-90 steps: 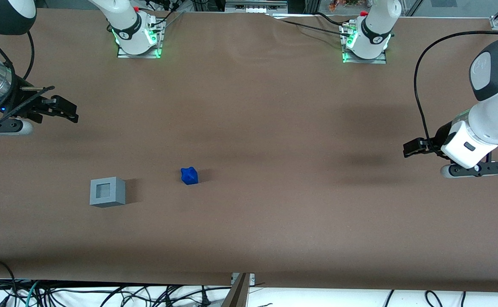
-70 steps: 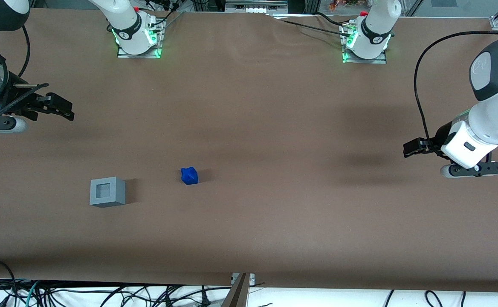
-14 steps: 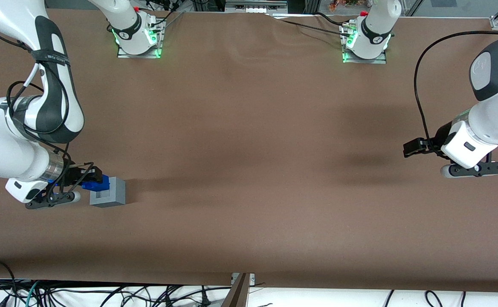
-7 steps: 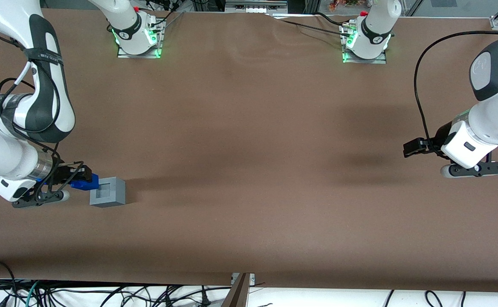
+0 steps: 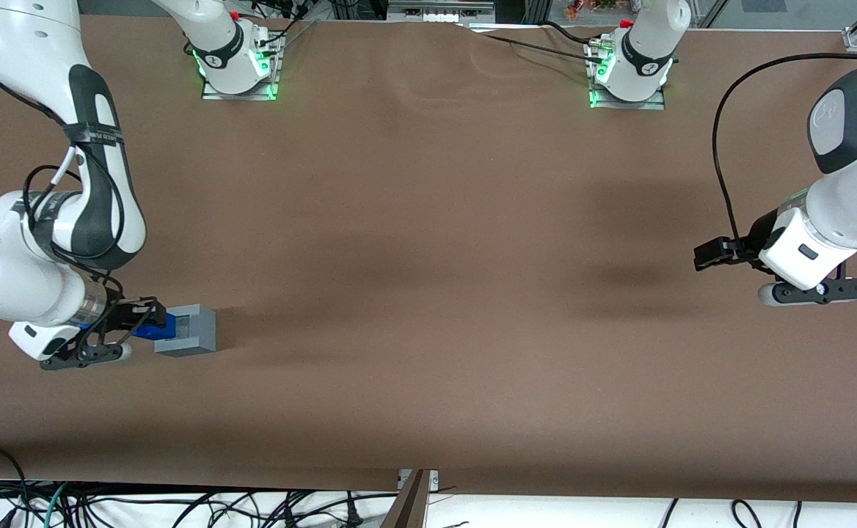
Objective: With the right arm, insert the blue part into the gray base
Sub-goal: 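Align the blue block over the gray base's hole and lower it in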
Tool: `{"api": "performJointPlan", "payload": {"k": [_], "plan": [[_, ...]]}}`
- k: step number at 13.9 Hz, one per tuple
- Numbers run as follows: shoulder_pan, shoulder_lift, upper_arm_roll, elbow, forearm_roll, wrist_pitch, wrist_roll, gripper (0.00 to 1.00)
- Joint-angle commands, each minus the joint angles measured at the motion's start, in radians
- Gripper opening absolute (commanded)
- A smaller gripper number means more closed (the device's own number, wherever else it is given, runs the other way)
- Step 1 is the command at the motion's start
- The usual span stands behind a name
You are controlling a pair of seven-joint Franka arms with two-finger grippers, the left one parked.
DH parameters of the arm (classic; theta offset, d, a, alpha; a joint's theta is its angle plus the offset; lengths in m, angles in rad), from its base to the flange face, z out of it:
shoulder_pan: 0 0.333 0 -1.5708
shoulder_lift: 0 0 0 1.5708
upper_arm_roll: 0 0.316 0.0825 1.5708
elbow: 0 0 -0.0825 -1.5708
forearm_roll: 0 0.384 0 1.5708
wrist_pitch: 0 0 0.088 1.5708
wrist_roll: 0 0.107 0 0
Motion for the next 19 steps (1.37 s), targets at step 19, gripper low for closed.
{"api": "performJointPlan", "payload": {"k": [19], "plan": [[-0.028, 0.007, 0.041, -0.028, 0.014, 0.029, -0.044, 0.30]]}}
